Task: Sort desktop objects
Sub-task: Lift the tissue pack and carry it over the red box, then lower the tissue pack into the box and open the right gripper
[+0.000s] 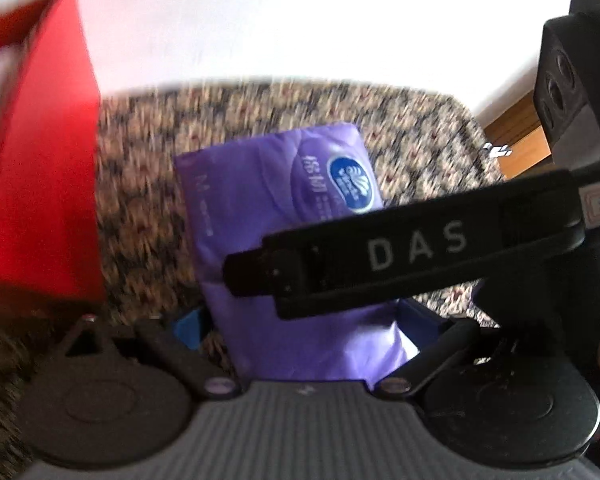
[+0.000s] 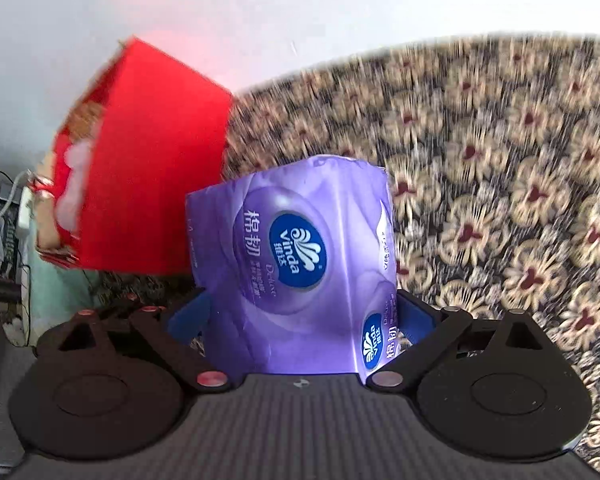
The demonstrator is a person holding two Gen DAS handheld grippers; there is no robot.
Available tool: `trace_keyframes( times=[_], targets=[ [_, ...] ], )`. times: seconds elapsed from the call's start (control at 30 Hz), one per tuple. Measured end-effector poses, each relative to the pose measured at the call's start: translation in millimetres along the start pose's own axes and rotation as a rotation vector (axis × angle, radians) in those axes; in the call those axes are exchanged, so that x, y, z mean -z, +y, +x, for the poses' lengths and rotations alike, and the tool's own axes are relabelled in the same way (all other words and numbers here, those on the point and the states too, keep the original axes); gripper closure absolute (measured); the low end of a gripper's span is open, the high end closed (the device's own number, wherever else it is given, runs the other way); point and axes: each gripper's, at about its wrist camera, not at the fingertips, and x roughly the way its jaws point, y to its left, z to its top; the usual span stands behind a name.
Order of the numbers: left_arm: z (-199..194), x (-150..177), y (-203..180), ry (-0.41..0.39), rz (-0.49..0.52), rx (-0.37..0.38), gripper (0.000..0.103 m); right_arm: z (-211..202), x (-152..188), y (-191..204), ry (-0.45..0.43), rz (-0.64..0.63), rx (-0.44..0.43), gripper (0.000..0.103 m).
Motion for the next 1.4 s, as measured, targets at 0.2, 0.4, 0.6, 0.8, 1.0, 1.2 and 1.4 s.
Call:
trace_keyframes(
  times=[0.2, 0.4, 0.6, 0.8, 1.0, 1.2, 1.4],
  targets=[
    [-55, -19, -6, -0.195, 0.078, -0.046, 0.009, -35, -15, 41, -0.152, -0.052, -0.028, 0.006],
    [-108, -35, 19, -0.319, 0.069, -0.072, 0.009, -59, -33, 88, -0.276, -0.088, -0.063, 0.006],
    [-148, -42, 77, -0.35, 0.009, -0.118, 0.009, -37, -56, 155, -0.315, -0.155, -0.04, 0.006],
    [-172, -43, 135, -0.359, -0.032, -0.153, 0.009, 7, -73, 186, -0.238, -0.033, -0.138, 0.008],
    [-160, -40, 173, -0.314, -0.075, -0.114, 0.012, 66, -79, 192, -0.149, 0.086, -0.117, 0.011],
    [-144, -38, 203, -0.271, -0.108, -0.065, 0.003, 91, -83, 198, -0.154, 0.127, -0.094, 0.008],
    [-128, -36, 233, -0.23, -0.14, -0.016, 0.0, 91, -79, 201, -0.182, 0.116, -0.061, 0.004]
  ],
)
